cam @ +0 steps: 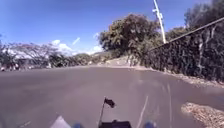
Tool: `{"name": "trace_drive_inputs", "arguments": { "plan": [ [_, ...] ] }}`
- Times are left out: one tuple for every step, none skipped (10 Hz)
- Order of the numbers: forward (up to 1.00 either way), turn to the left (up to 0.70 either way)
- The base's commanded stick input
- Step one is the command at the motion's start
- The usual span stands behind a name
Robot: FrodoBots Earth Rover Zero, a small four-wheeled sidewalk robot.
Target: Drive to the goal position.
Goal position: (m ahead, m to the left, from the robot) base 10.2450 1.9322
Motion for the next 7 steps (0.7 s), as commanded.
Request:
{"name": "trace_drive_inputs", "arguments": {
  "plan": [
    [0.5,0.0],
    [0.5,0.0],
    [0.5,0.0],
    [0.5,0.0],
    [0.5,0.0],
    [0.5,0.0],
    [0.5,0.0]
  ]
}}
